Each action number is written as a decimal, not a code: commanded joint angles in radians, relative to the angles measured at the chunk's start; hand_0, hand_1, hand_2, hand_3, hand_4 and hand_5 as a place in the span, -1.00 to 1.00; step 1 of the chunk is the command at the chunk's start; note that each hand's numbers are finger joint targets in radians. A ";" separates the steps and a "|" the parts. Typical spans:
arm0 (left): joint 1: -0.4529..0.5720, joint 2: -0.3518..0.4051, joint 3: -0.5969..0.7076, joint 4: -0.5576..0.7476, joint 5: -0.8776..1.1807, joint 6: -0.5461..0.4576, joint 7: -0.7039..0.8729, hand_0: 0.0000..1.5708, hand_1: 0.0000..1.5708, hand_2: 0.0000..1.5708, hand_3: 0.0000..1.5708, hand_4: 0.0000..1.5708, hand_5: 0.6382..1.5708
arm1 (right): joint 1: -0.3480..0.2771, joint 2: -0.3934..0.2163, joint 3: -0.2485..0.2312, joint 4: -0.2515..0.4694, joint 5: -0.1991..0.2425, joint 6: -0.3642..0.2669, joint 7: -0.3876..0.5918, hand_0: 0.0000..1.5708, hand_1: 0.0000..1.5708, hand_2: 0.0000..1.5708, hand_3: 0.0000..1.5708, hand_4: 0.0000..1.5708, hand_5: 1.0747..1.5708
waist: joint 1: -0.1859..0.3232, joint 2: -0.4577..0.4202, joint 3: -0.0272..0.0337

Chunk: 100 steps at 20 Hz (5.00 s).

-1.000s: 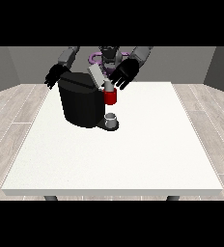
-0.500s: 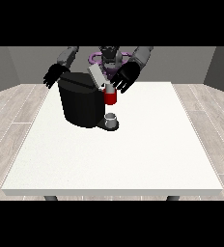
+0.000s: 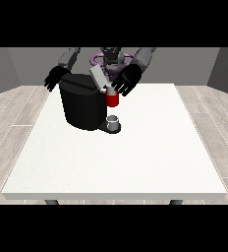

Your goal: Insert the coffee pod into the coffee machine and close the lid

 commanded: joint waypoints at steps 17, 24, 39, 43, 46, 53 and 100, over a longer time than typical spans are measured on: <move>0.018 -0.024 -0.020 0.010 -0.043 0.003 0.003 0.37 0.37 0.43 0.23 -0.54 1.00 | -0.007 -0.012 -0.013 0.011 -0.012 -0.001 0.044 -1.00 -1.00 -1.00 -1.00 -0.47 1.00 | 0.015 -0.029 -0.0011; 0.013 0.033 -0.056 0.024 -0.075 -0.082 -0.087 -1.00 -1.00 -1.00 -1.00 -1.00 1.00 | -0.006 0.035 0.020 -0.007 0.029 -0.060 0.018 -1.00 -1.00 -1.00 -1.00 -0.47 1.00 | 0.020 0.001 -0.0013; 0.049 0.028 -0.056 -0.012 -0.109 -0.073 -0.064 -1.00 -1.00 -1.00 -1.00 -1.00 1.00 | 0.031 -0.010 -0.034 0.015 -0.015 -0.020 0.002 -1.00 -1.00 -1.00 -1.00 -0.50 1.00 | 0.049 -0.075 -0.0011; 0.094 -0.001 -0.046 -0.021 -0.098 -0.072 -0.045 -1.00 -1.00 -1.00 -1.00 -1.00 1.00 | 0.073 -0.035 -0.038 0.002 -0.033 0.015 0.034 -1.00 -1.00 -1.00 -1.00 -0.48 1.00 | 0.060 -0.137 -0.0012; 0.143 -0.061 -0.016 -0.039 -0.040 -0.095 -0.037 -1.00 -1.00 -1.00 -1.00 -1.00 1.00 | 0.164 0.009 -0.026 0.042 -0.026 0.008 -0.052 -1.00 -1.00 -1.00 -1.00 -0.45 1.00 | 0.101 -0.200 -0.0012; 0.280 -0.207 0.204 -0.038 0.236 -0.086 -0.090 -1.00 -1.00 -1.00 -1.00 -0.67 1.00 | 0.225 -0.029 -0.059 0.025 -0.049 0.024 -0.023 -1.00 -1.00 -1.00 -1.00 -0.38 1.00 | 0.189 -0.350 -0.0031; 0.891 -0.369 0.074 -0.712 0.655 -0.127 0.057 -1.00 -1.00 -1.00 -1.00 -1.00 1.00 | -0.169 -0.091 -0.017 0.223 0.028 0.167 0.022 -1.00 -1.00 -1.00 -1.00 -1.00 1.00 | 0.444 -0.250 -0.0012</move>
